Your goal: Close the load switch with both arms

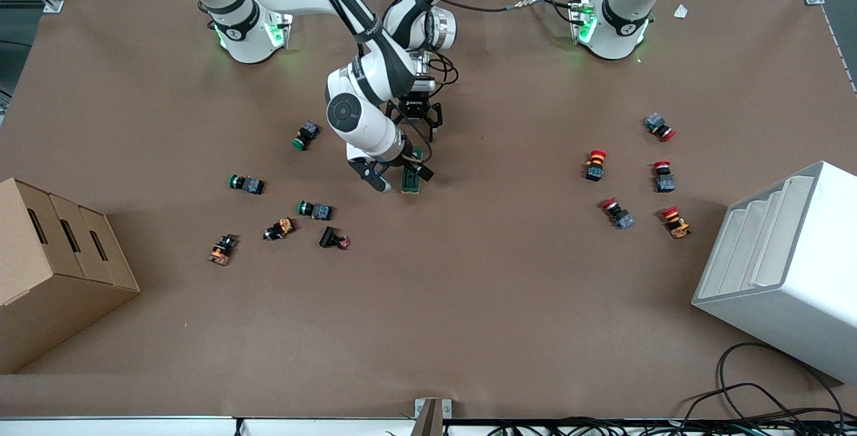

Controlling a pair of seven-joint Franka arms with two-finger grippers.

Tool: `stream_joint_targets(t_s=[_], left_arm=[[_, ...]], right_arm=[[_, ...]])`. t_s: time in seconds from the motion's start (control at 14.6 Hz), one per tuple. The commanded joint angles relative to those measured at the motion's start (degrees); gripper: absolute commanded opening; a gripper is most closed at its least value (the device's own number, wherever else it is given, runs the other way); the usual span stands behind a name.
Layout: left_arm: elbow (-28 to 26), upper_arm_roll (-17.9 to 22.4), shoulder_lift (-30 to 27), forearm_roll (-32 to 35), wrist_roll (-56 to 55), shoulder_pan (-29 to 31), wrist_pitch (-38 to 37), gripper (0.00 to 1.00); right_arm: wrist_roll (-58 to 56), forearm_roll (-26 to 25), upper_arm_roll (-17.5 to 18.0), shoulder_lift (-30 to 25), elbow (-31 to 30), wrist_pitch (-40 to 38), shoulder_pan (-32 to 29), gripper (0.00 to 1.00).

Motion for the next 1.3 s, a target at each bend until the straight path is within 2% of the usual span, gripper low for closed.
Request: stream_joint_targets(t_s=[0.0, 0.48, 0.82, 0.96, 1.23], left_arm=[[1.06, 0.46, 2.17, 2.33, -1.05, -0.23, -1.73, 1.00], [1.24, 0.54, 3.05, 4.27, -1.05, -0.85, -5.25, 1.00], [1.41, 0.72, 3.40, 4.80, -1.05, -0.85, -6.31, 1.00], [1.41, 0.72, 3.40, 4.88, -1.05, -0.85, -6.31, 1.00], [2.38, 0.72, 3.40, 5.06, -0.96, -0.85, -6.31, 1.00]], right_arm=[[0.53, 1.61, -0.62, 1.00, -0.56, 3.08, 1.10, 1.00], [3.34, 1.61, -0.62, 1.00, 4.44, 2.11, -1.27, 1.00], [5.45, 1.53, -0.79, 1.00, 9.10, -5.25, -3.82, 1.00], [5.45, 1.53, -0.80, 1.17, 9.54, -5.71, -4.18, 1.00], [6.94, 1.35, -0.88, 4.33, 12.88, -5.27, -3.74, 1.00]])
